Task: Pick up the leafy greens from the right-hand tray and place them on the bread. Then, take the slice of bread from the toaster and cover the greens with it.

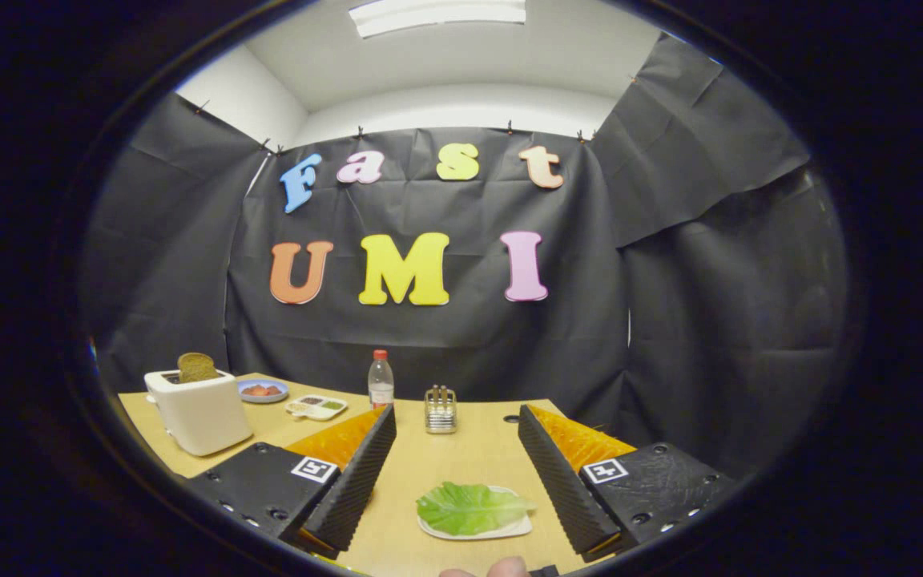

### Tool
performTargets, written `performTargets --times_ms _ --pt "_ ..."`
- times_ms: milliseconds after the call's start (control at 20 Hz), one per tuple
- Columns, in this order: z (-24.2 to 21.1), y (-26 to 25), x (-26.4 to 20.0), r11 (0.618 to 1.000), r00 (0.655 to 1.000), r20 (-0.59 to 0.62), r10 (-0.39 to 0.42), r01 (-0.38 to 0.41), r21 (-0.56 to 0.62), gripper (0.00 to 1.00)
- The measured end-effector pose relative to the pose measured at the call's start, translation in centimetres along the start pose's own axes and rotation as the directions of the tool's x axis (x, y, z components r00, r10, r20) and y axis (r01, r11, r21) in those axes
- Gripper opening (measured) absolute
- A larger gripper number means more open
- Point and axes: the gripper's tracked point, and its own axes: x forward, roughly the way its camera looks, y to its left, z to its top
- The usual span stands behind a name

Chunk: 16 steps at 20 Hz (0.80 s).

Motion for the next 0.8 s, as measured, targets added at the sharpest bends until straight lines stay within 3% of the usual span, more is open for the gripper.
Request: performTargets --times_ms 350,600,800 --pt "-5.5 -4.1 2.7 0.997 0.980 -0.199 -0.025 0.039 0.068 0.95" --pt "-11.1 -4.9 4.3 0.987 0.924 -0.382 0.015 0.046 0.152 0.96" --pt "-14.2 -5.8 5.2 0.951 0.868 -0.494 0.048 0.111 0.288 0.96"
